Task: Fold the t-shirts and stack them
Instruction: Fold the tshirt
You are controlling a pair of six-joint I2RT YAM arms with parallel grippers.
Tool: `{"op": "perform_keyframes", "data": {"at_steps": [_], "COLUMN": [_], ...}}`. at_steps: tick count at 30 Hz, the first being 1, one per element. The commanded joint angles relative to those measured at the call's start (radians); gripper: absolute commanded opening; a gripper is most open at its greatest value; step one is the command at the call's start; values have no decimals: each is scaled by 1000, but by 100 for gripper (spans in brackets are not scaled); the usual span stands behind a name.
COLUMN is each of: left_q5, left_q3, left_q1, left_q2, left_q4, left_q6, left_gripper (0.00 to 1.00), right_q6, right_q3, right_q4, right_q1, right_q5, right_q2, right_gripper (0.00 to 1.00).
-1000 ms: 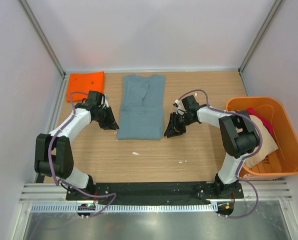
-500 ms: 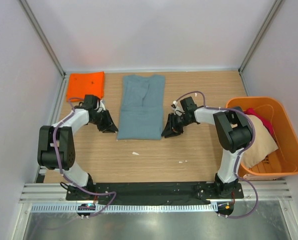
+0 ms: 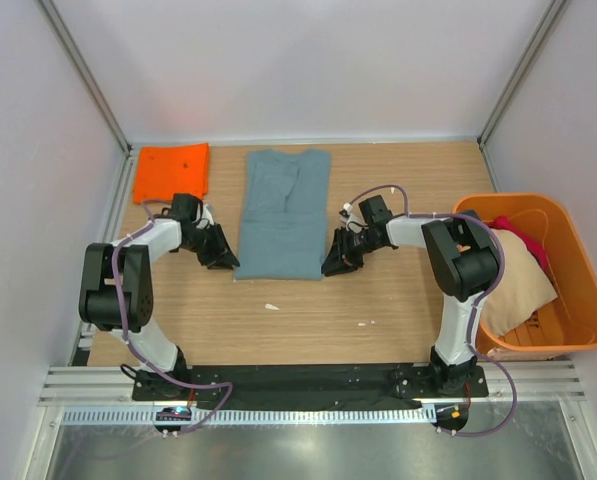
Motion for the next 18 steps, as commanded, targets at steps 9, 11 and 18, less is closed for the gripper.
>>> {"op": "perform_keyframes", "data": {"at_steps": [9, 11, 18], "left_q5": [54, 69, 100], "left_q3": [-14, -20, -46], "left_q1": [-1, -1, -2], "left_q2": [20, 34, 42], "left_q4": [42, 46, 66], "left_q6": [-11, -16, -43], "left_gripper": [29, 30, 31], "right_q6": [50, 53, 59], "right_q3": [9, 10, 9], "right_q4": [85, 88, 78], "right_q1": [6, 7, 6], "right_q5": [-48, -48, -42], "right_q2": [6, 6, 0], "right_gripper": [23, 20, 2]}}
